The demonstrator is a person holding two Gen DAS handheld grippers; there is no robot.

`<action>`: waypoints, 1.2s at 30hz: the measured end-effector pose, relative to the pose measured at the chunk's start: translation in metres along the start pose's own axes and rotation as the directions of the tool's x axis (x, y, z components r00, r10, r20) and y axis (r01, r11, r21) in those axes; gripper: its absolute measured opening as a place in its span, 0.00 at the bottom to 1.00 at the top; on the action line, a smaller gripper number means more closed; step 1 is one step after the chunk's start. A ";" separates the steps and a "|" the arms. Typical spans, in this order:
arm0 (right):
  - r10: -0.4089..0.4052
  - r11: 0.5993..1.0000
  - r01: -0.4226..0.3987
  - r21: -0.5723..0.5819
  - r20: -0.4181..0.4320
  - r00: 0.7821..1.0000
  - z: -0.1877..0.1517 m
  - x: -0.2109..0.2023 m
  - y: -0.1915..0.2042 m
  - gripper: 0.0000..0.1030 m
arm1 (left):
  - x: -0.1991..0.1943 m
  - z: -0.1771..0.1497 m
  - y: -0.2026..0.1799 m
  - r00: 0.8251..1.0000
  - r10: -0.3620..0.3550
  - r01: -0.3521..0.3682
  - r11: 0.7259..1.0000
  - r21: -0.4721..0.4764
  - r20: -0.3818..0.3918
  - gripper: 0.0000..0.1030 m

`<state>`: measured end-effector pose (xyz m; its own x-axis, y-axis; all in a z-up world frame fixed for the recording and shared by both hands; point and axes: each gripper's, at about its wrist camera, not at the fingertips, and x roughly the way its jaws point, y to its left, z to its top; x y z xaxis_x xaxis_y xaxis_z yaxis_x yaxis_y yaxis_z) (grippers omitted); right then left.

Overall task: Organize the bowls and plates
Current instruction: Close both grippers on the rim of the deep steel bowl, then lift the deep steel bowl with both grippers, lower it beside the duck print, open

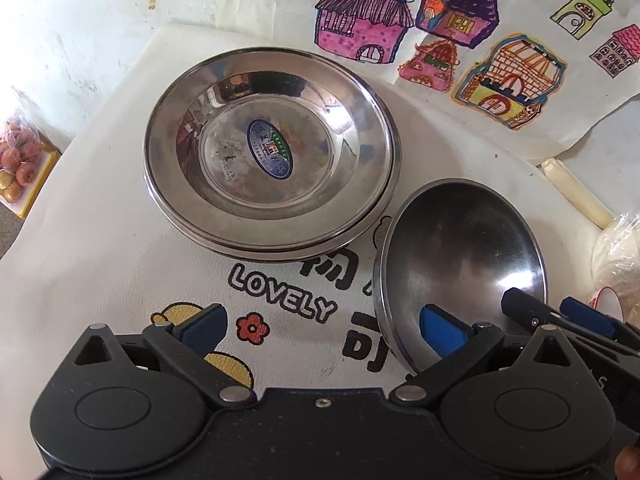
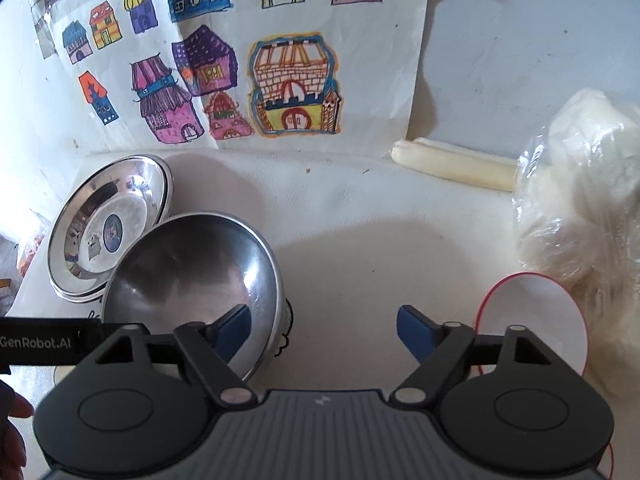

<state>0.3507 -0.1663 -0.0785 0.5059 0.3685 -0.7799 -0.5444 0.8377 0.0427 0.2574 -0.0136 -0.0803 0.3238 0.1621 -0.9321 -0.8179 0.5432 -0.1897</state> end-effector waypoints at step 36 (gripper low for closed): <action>0.026 0.956 -0.003 0.294 -0.075 0.997 -0.050 -0.046 0.020 0.13 | 0.008 -0.007 0.020 0.959 -0.253 0.281 0.912 0.299 -0.129 0.15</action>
<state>0.2825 -0.1866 -0.0732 0.4402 0.3592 -0.8229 -0.3249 0.9181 0.2270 0.2401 -0.0070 -0.0940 0.4565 -0.0884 -0.8853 -0.5123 0.7874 -0.3428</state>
